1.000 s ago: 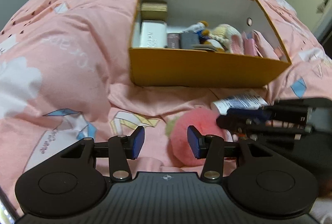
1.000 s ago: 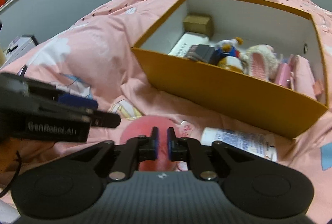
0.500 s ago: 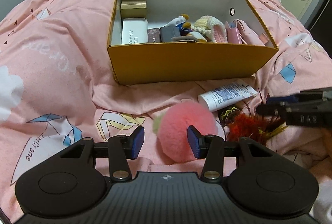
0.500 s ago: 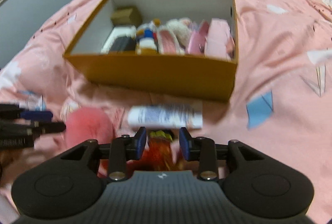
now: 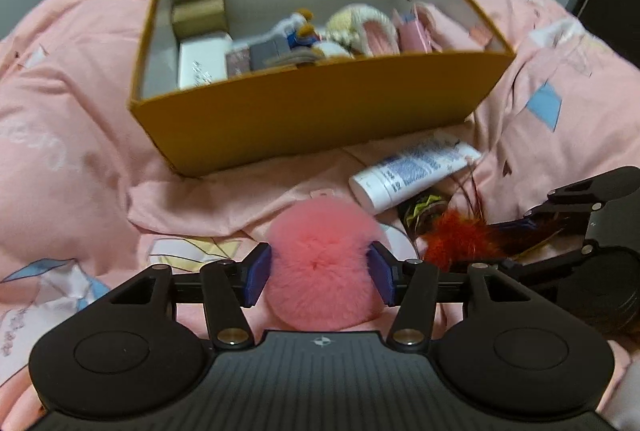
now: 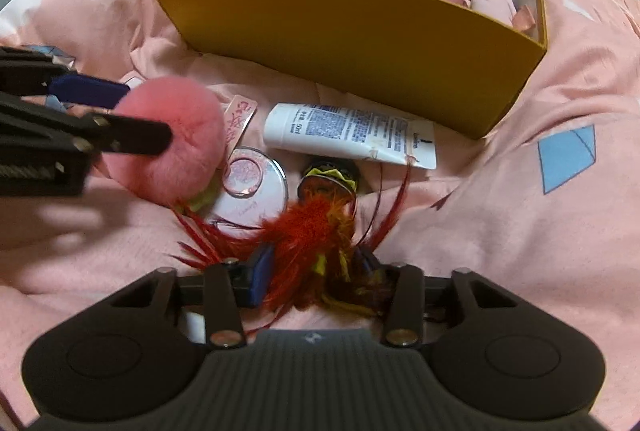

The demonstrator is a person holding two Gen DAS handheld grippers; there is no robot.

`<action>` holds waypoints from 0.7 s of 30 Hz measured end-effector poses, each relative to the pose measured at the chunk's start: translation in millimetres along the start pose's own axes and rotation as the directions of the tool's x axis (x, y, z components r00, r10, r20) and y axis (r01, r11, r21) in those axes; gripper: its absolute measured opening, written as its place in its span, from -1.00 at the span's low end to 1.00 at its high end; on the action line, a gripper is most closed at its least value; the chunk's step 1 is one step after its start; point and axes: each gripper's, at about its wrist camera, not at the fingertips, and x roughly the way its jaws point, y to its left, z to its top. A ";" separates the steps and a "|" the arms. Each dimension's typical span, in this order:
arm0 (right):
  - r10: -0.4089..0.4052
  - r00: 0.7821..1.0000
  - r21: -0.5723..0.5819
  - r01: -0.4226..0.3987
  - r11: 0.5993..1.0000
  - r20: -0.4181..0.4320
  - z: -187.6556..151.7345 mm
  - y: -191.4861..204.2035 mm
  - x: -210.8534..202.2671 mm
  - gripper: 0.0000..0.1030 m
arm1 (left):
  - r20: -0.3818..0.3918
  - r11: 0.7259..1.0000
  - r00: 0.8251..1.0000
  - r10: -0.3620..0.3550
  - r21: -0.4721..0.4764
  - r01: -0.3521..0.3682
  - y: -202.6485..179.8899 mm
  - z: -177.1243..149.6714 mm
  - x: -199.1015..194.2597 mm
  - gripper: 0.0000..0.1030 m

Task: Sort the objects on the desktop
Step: 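Grasp pink pom-pom with left tool while right tool grasps red feather toy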

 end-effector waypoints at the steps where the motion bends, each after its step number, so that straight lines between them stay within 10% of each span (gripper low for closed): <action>1: 0.011 1.000 0.012 -0.011 1.000 -0.004 0.1 -2.0 3.8 -0.38 | -0.015 1.000 1.000 -0.008 0.000 0.008 -0.1 0.4 5.1 0.20; 11: 0.084 0.996 0.086 -0.086 0.993 0.031 1.5 -9.7 13.9 -0.73 | -0.089 0.998 0.996 -0.020 -0.068 0.014 9.7 -1.4 45.0 0.07; 21: 0.104 0.969 0.113 -0.131 0.985 0.222 3.3 -18.6 -29.9 -0.93 | 0.010 0.992 0.999 -0.035 -0.122 0.036 22.8 -8.5 12.6 -0.07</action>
